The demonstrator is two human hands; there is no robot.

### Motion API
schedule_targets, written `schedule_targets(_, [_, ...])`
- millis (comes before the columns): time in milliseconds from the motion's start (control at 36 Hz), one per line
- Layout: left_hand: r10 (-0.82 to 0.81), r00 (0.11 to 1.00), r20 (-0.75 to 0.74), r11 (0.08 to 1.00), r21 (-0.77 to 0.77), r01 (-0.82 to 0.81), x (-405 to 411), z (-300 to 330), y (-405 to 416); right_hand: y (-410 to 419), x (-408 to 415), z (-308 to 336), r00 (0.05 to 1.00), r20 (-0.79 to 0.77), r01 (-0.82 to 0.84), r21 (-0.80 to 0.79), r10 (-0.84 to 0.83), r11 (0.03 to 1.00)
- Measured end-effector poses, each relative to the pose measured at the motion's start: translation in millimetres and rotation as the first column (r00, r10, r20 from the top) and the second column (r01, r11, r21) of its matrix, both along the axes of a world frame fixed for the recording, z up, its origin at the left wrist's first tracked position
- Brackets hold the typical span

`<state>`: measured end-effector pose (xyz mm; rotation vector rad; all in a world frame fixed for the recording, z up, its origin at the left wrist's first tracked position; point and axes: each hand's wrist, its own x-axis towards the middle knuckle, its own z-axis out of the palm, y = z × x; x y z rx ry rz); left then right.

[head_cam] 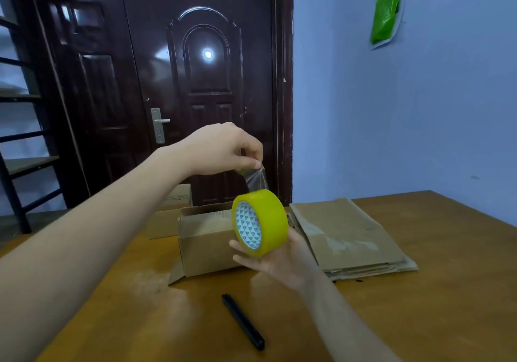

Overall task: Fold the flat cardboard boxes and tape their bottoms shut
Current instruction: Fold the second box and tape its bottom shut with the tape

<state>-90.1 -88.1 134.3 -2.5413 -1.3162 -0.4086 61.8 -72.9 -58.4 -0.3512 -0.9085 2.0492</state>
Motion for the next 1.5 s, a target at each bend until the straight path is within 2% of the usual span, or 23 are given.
schedule_targets(111, [-0.038,0.996,0.083,0.995,-0.086,0.045,-3,2,-4,3,-3,-7,0.992,0.048,-0.124,0.121,0.119,0.985])
schedule_targets(167, [-0.047,0.992,0.120,0.987,-0.150,0.065,-7,4,-6,3,-2,-7,0.991,0.049,-0.128,0.122,0.123,0.984])
schedule_targets(250, [-0.049,0.991,0.124,0.975,-0.211,0.074,-13,8,-10,10,0,-5,0.989,0.142,0.016,0.178,-0.042,0.984])
schedule_targets(306, [-0.017,0.998,0.052,0.985,-0.171,0.026,-18,9,-11,13,4,3,0.938,0.242,0.197,0.214,-0.247,0.957])
schedule_targets(389, [0.058,0.996,-0.063,0.995,-0.074,-0.062,-25,4,-13,23,14,11,0.784,0.282,0.474,0.304,-0.554,0.826])
schedule_targets(500, [0.083,0.989,-0.120,0.996,0.033,-0.079,-35,-11,-8,35,24,19,0.608,0.210,0.606,0.500,-0.765,0.619])
schedule_targets(639, [0.075,0.996,-0.043,0.993,0.092,-0.071,-45,-37,-4,41,34,42,0.401,0.071,0.582,0.750,-0.913,0.314])
schedule_targets(750, [0.100,0.973,0.209,0.995,-0.044,-0.092,-46,-60,-2,44,35,56,0.331,-0.004,0.542,0.820,-0.944,0.186])
schedule_targets(861, [0.060,0.858,0.510,0.995,-0.102,-0.009,-48,-82,-4,49,31,60,0.322,-0.025,0.499,0.854,-0.946,0.147])
schedule_targets(1000, [0.012,0.681,0.732,0.987,-0.118,0.109,-49,-100,-7,51,23,59,0.321,-0.066,0.476,0.874,-0.945,0.100])
schedule_targets(1167, [0.026,0.575,0.818,0.980,-0.134,0.146,-55,-111,-4,54,14,55,0.317,-0.037,0.452,0.885,-0.948,0.116])
schedule_targets(1306, [0.055,0.531,0.845,0.976,-0.158,0.149,-61,-116,-5,55,8,55,0.300,-0.042,0.447,0.889,-0.953,0.101])
schedule_targets(1500, [0.050,0.423,0.905,0.950,-0.173,0.258,-67,-119,-11,51,0,60,0.299,-0.066,0.431,0.899,-0.952,0.073])
